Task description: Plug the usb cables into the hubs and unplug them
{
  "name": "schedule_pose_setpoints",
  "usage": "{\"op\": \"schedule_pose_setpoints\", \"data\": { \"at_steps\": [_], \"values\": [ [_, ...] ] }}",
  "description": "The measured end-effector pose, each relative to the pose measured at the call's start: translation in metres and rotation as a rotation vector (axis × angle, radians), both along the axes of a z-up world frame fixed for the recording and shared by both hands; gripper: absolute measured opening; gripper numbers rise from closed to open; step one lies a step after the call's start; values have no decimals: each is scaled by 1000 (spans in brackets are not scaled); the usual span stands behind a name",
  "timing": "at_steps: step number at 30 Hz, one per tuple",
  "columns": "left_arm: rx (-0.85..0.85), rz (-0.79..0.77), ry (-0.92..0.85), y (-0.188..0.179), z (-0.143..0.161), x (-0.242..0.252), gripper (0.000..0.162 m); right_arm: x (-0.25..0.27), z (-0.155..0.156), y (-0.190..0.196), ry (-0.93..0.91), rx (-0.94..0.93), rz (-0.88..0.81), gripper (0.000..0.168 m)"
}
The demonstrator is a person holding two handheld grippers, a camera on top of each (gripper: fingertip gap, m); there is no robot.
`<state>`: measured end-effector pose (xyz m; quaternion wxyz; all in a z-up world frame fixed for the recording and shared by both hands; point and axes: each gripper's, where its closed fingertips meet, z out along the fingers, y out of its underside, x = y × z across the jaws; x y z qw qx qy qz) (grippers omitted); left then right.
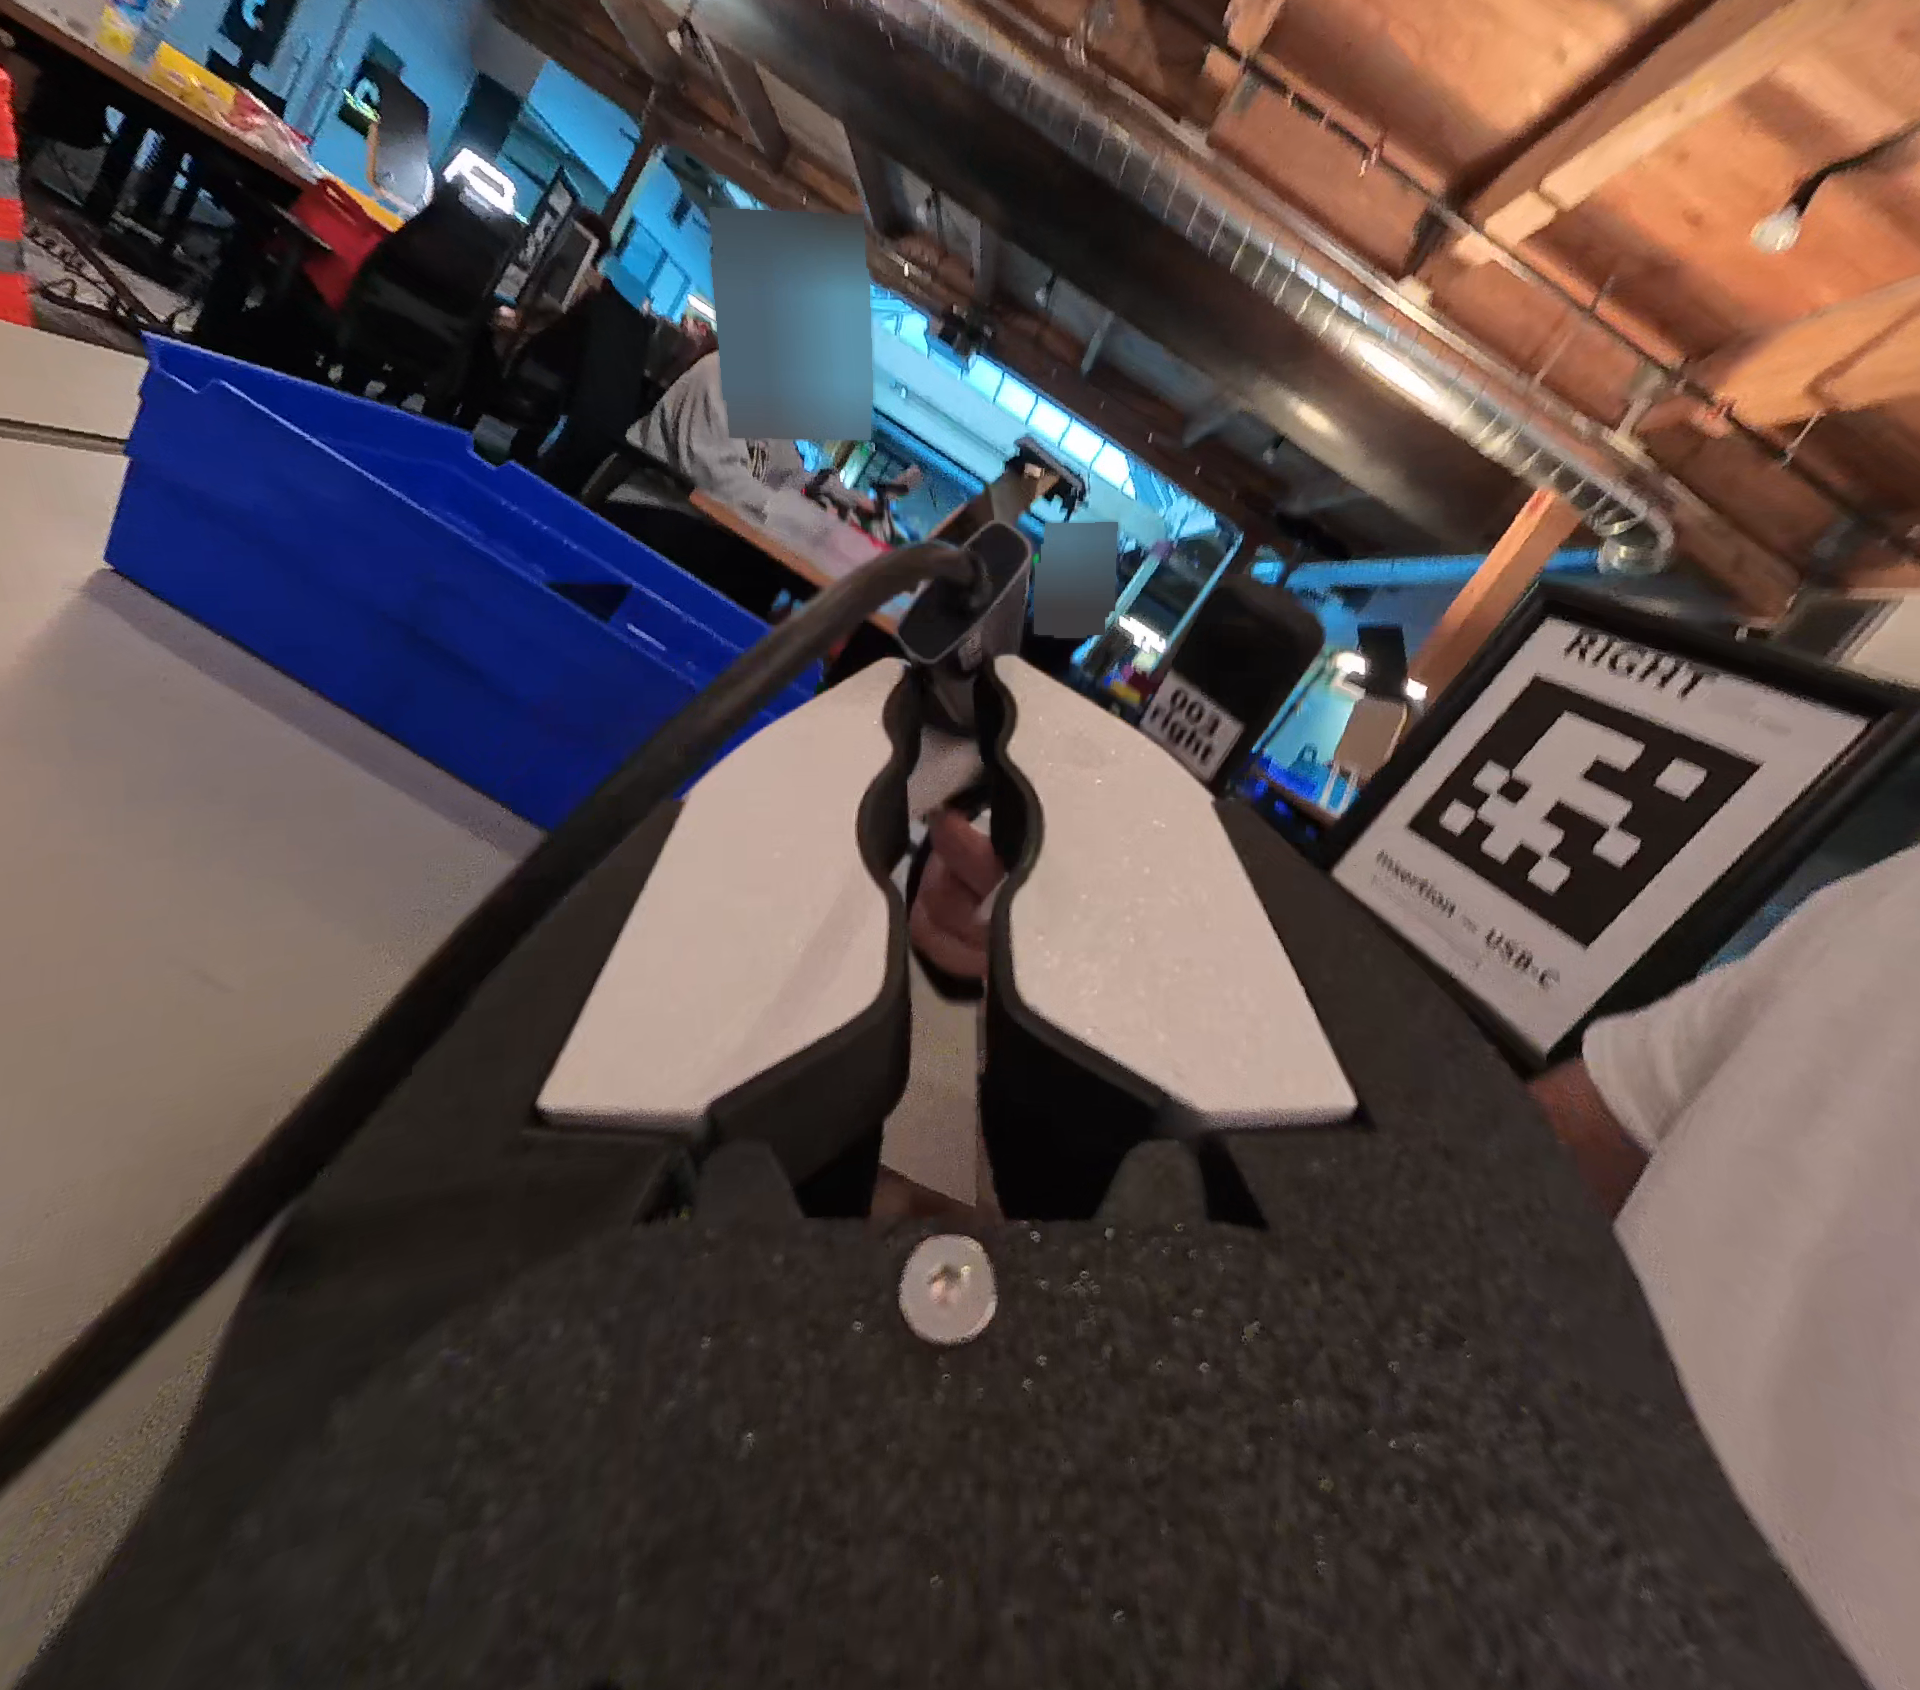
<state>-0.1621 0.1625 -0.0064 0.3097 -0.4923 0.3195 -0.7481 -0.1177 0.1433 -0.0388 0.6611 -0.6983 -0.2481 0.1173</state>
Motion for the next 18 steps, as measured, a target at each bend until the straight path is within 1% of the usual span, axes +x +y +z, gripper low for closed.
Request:
{"op": "schedule_pose_setpoints", "data": {
  "at_steps": [2,3,4,5,8,9,11,13,14,16,18],
  "values": [
    [40,0,36,-2,-8,0,9,-17,1,2,-61,-2,43,45],
    [60,4,50,-3,-12,1,9,-22,3,3,-72,-2,57,38],
    [82,6,62,-5,-15,1,9,-25,2,4,-83,-13,58,13],
    [105,15,75,-6,-17,1,8,-26,-2,5,-94,-36,71,8],
    [189,31,110,-8,-22,-1,7,-29,-10,3,-97,-49,96,7],
    [226,33,118,-9,-23,-2,7,-31,-10,1,-72,-49,113,7],
    [295,21,122,-13,-24,-5,8,-35,-5,-4,40,-44,162,7],
    [313,-45,109,-19,-21,-9,19,-39,7,-11,218,-35,241,7],
    [312,-89,91,-24,-18,-12,22,-41,9,-14,283,-42,272,7],
    [329,-153,79,-32,-14,-16,24,-44,10,-18,337,-33,303,7],
    [344,-168,84,-34,-13,-16,24,-48,14,-21,422,-32,340,7]
  ]
}}
